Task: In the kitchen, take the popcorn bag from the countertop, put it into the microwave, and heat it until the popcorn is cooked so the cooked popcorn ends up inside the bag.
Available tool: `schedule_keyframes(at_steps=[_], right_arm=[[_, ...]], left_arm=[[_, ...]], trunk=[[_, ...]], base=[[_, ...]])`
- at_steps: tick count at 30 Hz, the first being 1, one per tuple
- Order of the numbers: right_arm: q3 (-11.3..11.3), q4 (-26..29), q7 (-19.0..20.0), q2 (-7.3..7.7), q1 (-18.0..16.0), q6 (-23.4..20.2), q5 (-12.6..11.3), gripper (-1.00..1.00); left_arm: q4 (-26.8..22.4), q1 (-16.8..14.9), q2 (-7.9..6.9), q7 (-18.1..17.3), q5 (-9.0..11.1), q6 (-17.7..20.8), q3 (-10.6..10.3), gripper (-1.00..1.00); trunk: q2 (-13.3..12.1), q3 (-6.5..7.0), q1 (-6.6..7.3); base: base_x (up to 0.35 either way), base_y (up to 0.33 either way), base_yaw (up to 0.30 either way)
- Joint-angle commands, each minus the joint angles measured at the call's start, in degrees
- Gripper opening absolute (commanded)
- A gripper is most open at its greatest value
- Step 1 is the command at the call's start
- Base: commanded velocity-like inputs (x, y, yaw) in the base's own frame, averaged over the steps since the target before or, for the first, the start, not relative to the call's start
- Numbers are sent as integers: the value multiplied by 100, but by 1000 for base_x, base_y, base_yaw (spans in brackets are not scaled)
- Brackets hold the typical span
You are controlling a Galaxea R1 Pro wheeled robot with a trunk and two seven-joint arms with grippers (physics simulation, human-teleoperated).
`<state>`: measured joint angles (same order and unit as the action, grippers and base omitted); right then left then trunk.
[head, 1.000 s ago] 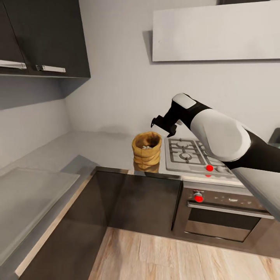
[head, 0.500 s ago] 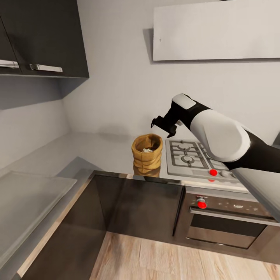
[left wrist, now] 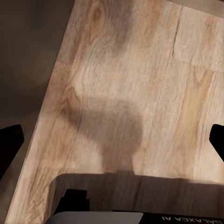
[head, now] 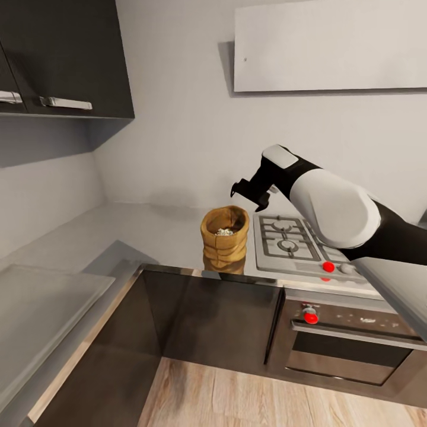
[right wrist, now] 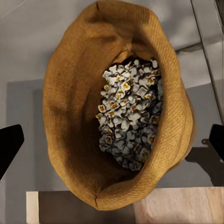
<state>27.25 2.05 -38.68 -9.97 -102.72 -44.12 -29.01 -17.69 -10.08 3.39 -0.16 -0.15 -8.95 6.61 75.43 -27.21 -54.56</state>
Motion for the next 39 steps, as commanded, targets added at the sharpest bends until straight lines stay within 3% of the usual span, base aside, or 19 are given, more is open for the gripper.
schedule_keyframes(at_steps=[1,39], right_arm=[[-9,14,-51,-3,11,-18,-52,100],[-71,16,-215,-3,622,-4,3,100]], left_arm=[[3,-3,4,-2,-2,-18,25,100],[3,-3,4,-2,-3,-15,25,100]], trunk=[[3,-6,0],[3,-6,0]], base=[[5,0,0],[0,0,0]])
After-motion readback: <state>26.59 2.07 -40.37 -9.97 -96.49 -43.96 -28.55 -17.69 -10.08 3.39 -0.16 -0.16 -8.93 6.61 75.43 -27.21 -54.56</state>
